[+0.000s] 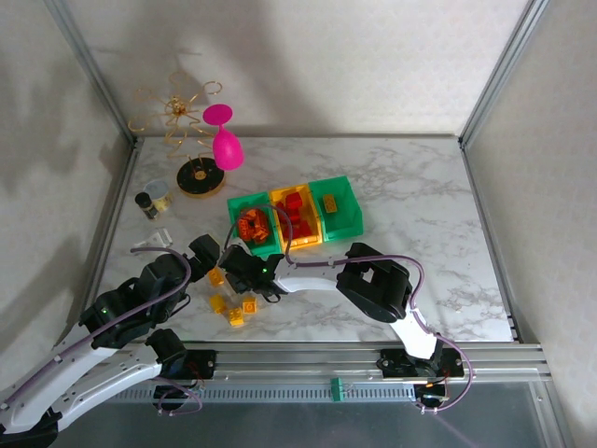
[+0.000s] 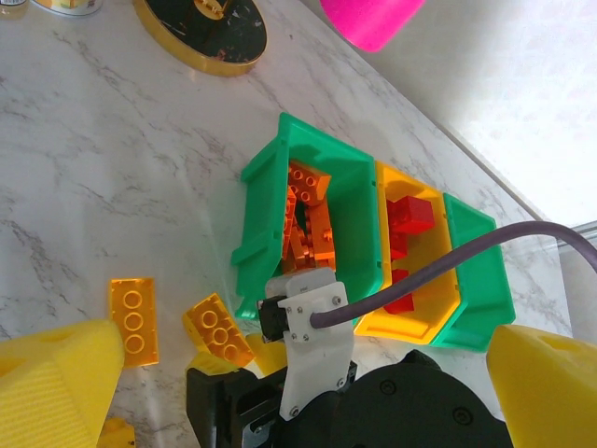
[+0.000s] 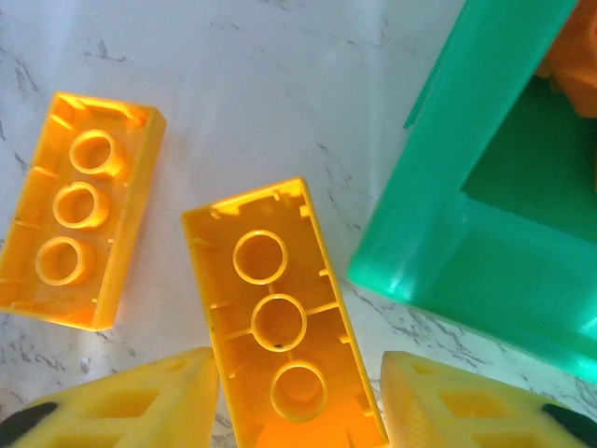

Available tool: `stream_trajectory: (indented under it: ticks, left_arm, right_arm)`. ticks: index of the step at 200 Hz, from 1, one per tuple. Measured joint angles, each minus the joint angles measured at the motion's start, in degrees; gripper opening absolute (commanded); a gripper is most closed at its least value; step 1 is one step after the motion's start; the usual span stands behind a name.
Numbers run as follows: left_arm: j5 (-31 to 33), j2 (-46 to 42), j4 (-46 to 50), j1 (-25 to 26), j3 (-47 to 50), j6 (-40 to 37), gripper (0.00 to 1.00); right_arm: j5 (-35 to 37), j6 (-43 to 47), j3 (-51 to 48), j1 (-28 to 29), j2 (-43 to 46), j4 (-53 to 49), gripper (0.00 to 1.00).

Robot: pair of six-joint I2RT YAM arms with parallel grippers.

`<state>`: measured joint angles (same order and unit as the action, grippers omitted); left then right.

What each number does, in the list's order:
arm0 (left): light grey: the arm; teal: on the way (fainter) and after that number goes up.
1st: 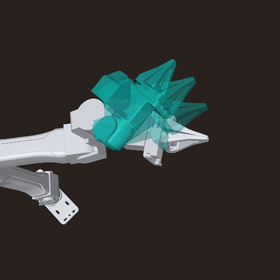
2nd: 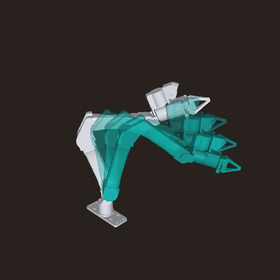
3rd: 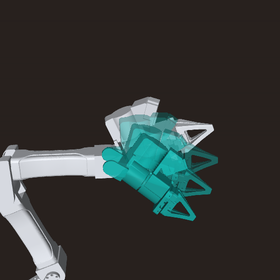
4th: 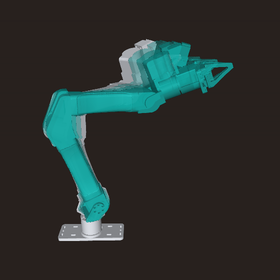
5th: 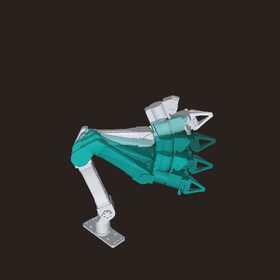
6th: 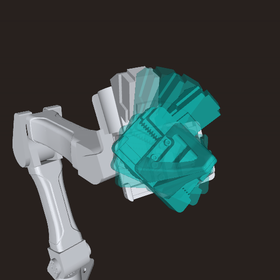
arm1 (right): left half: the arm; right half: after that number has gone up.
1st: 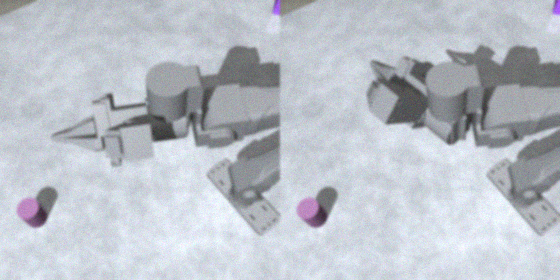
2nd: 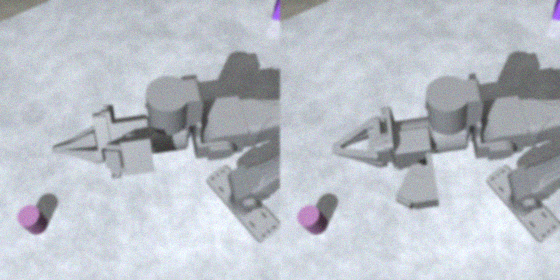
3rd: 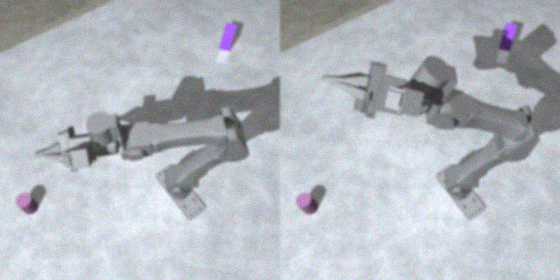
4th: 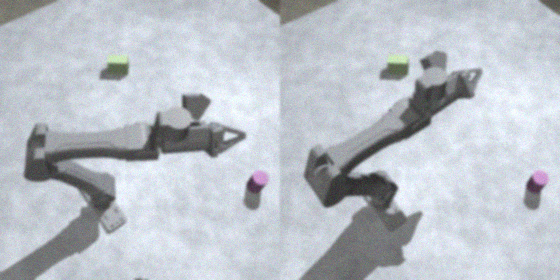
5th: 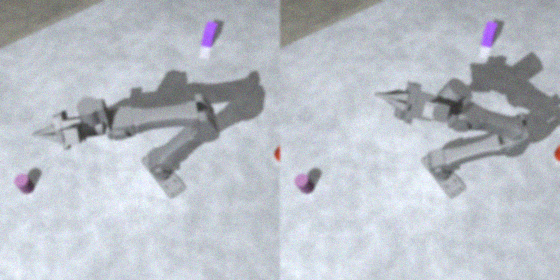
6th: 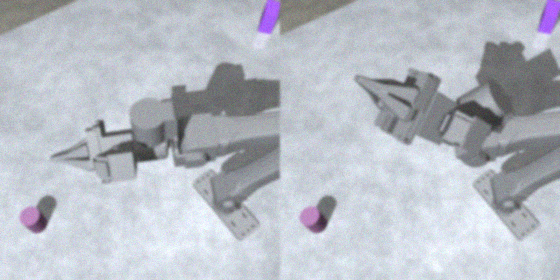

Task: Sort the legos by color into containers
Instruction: Pick up the lego from the center of the table, then place the lego in the container.

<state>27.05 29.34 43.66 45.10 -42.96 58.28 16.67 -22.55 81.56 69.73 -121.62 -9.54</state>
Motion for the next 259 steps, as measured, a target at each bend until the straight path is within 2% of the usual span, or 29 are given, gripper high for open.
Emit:
stream_trajectory:
  ticks: [31, 71, 133, 152, 191, 224, 259]
  left_arm:
    - [0.00, 0.24, -0.07, -0.07, 0.07, 0.00, 1.00]
    - [-0.02, 0.92, -0.09, -0.11, 0.04, 0.00, 1.00]
    - [-1.38, 2.23, -1.49, -0.20, -0.15, -0.02, 1.00]
    - [-2.69, 4.31, -2.86, -0.22, -0.15, -0.02, 1.00]
    - [-6.34, 10.32, -7.80, -0.22, -0.13, -0.74, 1.00]
    - [-9.55, 14.73, -13.46, -0.22, -0.11, -2.36, 1.00]
    - [-11.96, 18.53, -17.77, -0.22, -0.11, -3.67, 1.00]
  right_arm:
    - [-0.44, 0.83, -0.02, -0.11, 0.00, 0.26, 0.35]
    - [-2.27, 0.92, -1.51, -0.17, 1.53, 0.35, 0.32]
    - [-5.22, -1.53, -13.22, -2.01, 20.35, -1.53, 0.32]
    - [-5.70, -2.86, -15.45, -6.10, 25.94, -2.82, 0.33]
    - [-4.46, -4.28, -17.35, -19.54, 31.45, -6.47, 0.33]
    - [-4.52, -3.80, -17.07, -29.14, 30.82, -8.07, 0.33]
    - [-4.07, -2.69, -13.03, -35.93, 24.22, -8.20, 0.32]
